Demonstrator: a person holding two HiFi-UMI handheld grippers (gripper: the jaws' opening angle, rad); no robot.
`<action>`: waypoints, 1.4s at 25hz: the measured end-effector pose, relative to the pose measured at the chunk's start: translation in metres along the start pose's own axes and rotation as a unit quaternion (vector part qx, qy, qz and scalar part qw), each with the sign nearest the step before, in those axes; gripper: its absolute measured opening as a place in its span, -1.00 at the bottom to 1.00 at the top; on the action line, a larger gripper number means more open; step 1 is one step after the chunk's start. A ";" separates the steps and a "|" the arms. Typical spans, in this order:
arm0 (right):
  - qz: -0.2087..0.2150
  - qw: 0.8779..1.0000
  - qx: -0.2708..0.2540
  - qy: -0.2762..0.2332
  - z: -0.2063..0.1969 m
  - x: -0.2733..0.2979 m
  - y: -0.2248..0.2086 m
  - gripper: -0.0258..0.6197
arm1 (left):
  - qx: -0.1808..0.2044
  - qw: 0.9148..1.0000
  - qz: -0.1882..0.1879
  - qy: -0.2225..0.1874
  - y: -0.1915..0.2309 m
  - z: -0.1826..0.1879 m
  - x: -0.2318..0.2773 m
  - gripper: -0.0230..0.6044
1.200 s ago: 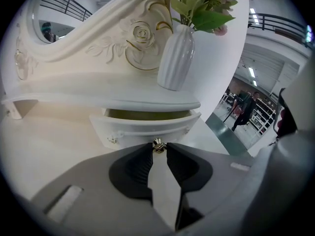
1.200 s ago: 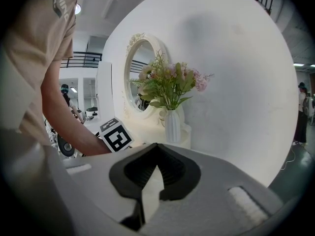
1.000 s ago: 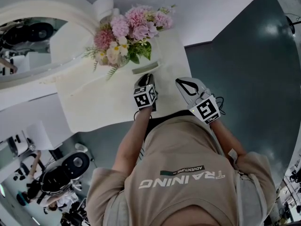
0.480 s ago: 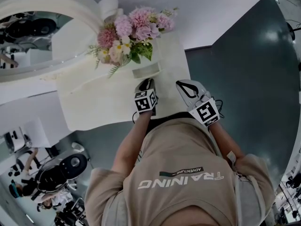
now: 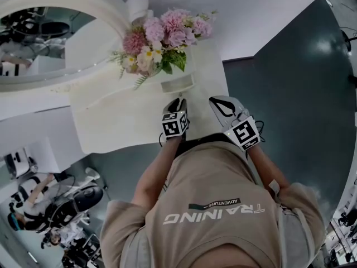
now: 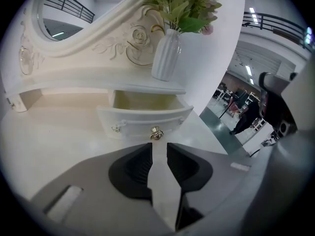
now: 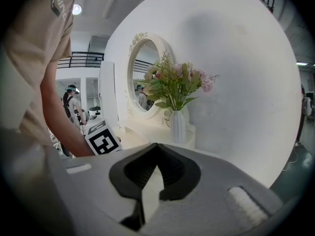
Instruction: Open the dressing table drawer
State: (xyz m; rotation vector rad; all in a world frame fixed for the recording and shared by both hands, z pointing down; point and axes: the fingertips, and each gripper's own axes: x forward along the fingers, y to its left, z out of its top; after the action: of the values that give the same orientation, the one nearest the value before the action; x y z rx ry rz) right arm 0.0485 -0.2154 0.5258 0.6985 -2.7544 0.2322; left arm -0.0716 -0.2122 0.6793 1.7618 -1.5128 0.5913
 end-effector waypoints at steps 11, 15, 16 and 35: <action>-0.002 1.000 -0.001 0.008 0.003 0.007 0.023 -0.91 | 0.034 0.997 -0.050 -0.045 -0.006 0.013 -0.053 -0.87; -0.001 1.000 -0.003 0.006 0.013 0.008 0.036 -0.91 | 0.045 0.993 -0.064 -0.087 -0.010 0.036 -0.087 -0.87; -0.002 1.000 -0.002 0.004 0.017 0.008 0.038 -0.91 | 0.058 0.991 -0.065 -0.099 -0.012 0.043 -0.097 -0.87; -0.041 0.995 -0.053 -0.079 0.123 0.016 0.055 -0.91 | 0.131 0.949 -0.068 -0.278 0.018 0.163 -0.237 -0.87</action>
State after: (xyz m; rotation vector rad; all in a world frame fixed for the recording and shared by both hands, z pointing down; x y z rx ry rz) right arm -0.0206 -0.2025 0.4102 0.8322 -2.8542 0.0134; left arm -0.1552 -0.1869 0.4051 2.3572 -1.7143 0.2353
